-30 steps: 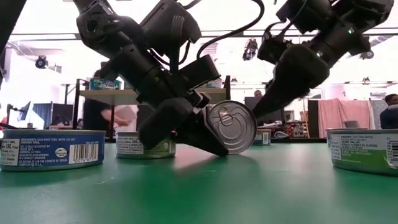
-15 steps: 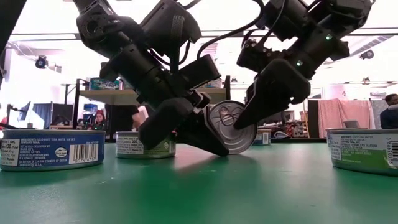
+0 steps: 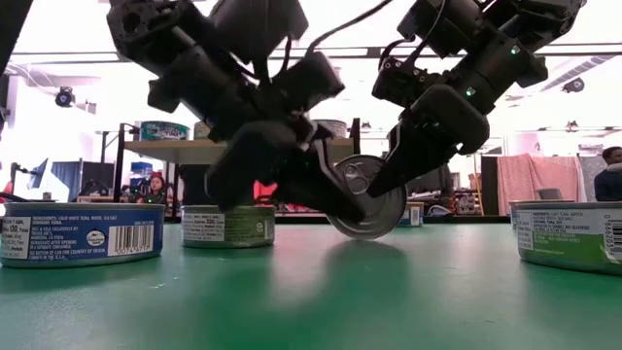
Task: Stack canned seafood by type on shelf
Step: Stack the center light blue tuna can on top of the light blue tuna can on the shelf
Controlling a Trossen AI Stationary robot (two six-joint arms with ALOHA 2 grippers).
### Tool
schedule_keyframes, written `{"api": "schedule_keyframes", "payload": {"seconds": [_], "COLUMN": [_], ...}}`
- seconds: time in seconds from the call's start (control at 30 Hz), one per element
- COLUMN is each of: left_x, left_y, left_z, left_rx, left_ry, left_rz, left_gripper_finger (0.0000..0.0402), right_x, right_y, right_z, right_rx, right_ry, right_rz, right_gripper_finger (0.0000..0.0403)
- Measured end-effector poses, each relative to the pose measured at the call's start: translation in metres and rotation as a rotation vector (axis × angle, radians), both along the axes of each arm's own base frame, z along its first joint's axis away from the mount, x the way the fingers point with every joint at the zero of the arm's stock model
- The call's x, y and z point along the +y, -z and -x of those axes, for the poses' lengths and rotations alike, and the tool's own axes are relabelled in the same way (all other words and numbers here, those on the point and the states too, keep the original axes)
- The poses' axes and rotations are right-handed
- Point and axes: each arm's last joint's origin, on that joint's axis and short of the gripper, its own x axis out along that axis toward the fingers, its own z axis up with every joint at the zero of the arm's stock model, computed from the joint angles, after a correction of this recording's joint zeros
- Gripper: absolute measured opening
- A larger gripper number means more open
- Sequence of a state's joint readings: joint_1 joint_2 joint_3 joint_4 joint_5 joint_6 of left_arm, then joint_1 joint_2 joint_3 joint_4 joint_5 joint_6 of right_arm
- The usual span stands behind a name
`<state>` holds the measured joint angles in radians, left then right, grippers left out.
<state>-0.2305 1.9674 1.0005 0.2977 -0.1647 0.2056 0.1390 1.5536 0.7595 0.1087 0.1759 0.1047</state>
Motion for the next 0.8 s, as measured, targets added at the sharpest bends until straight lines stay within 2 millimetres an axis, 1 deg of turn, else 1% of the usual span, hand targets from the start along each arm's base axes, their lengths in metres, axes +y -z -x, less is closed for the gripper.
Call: {"api": "schedule_keyframes", "payload": {"seconds": [0.13,0.27,0.33,0.47,0.53,0.67,0.8], "left_x": [-0.003,-0.008,-0.011,-0.019,-0.026,-0.044,-0.060], "left_y": [-0.008,-0.019,-0.027,-0.047,-0.059,-0.082,-0.104], "left_z": [0.001,0.005,0.010,0.021,0.029,0.050,0.072], "left_rx": [-0.020,-0.025,-0.019,-0.018,-0.035,-0.079,-0.126], "left_ry": [0.016,0.031,0.042,0.040,0.010,-0.050,-0.060], "left_rz": [-0.006,-0.013,-0.017,-0.046,-0.101,-0.277,-0.428], "left_gripper_finger": [0.0000,0.0000,0.0000,0.0000,0.0000,0.0000,0.0000], "right_x": [0.000,-0.001,-0.002,-0.001,0.001,0.003,0.004], "right_y": [-0.007,-0.015,-0.021,-0.027,-0.030,-0.035,-0.037], "right_z": [0.003,0.009,0.014,0.025,0.031,0.041,0.047], "right_rx": [-0.007,-0.006,-0.004,-0.021,-0.079,-0.249,-0.441], "right_ry": [0.024,0.106,0.147,0.173,0.173,0.204,0.238], "right_rz": [-0.027,-0.111,-0.158,-0.284,-0.342,-0.482,-0.698], "right_gripper_finger": [0.0124,0.0124,0.0124,0.0124,0.0124,0.0124,0.0124]}}
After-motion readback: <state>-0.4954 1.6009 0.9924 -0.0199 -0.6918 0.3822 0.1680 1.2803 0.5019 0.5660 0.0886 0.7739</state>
